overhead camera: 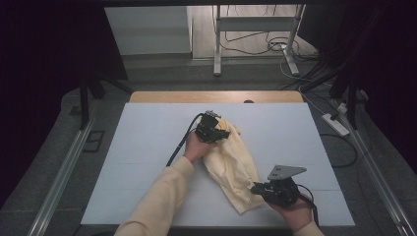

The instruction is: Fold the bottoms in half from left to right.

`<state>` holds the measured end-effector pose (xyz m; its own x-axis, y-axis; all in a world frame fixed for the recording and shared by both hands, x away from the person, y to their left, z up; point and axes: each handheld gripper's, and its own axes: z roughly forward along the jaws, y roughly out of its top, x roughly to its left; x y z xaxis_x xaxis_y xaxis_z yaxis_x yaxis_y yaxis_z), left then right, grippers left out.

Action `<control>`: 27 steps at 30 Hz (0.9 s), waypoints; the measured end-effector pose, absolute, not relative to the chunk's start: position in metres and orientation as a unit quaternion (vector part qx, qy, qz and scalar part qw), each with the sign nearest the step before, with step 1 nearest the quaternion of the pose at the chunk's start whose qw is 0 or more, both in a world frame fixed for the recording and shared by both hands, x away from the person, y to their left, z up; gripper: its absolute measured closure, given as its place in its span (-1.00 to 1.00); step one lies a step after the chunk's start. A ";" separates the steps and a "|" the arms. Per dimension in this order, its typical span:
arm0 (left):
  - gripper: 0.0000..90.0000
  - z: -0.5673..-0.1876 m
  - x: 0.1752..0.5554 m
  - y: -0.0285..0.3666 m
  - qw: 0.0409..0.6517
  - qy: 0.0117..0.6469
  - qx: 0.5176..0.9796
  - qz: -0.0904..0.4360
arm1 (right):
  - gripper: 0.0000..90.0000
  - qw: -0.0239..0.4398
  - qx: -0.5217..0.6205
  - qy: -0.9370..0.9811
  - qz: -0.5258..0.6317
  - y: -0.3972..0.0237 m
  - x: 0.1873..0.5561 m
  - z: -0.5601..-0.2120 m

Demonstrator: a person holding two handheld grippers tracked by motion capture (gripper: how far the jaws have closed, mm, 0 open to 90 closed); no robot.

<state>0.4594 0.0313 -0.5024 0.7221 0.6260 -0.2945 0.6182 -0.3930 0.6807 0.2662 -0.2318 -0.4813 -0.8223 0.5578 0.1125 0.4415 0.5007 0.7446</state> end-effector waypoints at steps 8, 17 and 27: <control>0.83 -0.505 0.459 0.027 0.404 0.373 0.835 0.005 | 0.81 0.073 0.289 0.864 0.405 -0.232 0.265 -0.482; 0.81 -0.511 0.459 0.018 0.396 0.371 0.840 0.001 | 0.82 0.075 0.288 0.867 0.400 -0.234 0.262 -0.481; 0.77 -0.514 0.458 0.013 0.395 0.369 0.841 -0.001 | 0.83 0.065 0.298 0.866 0.396 -0.240 0.262 -0.484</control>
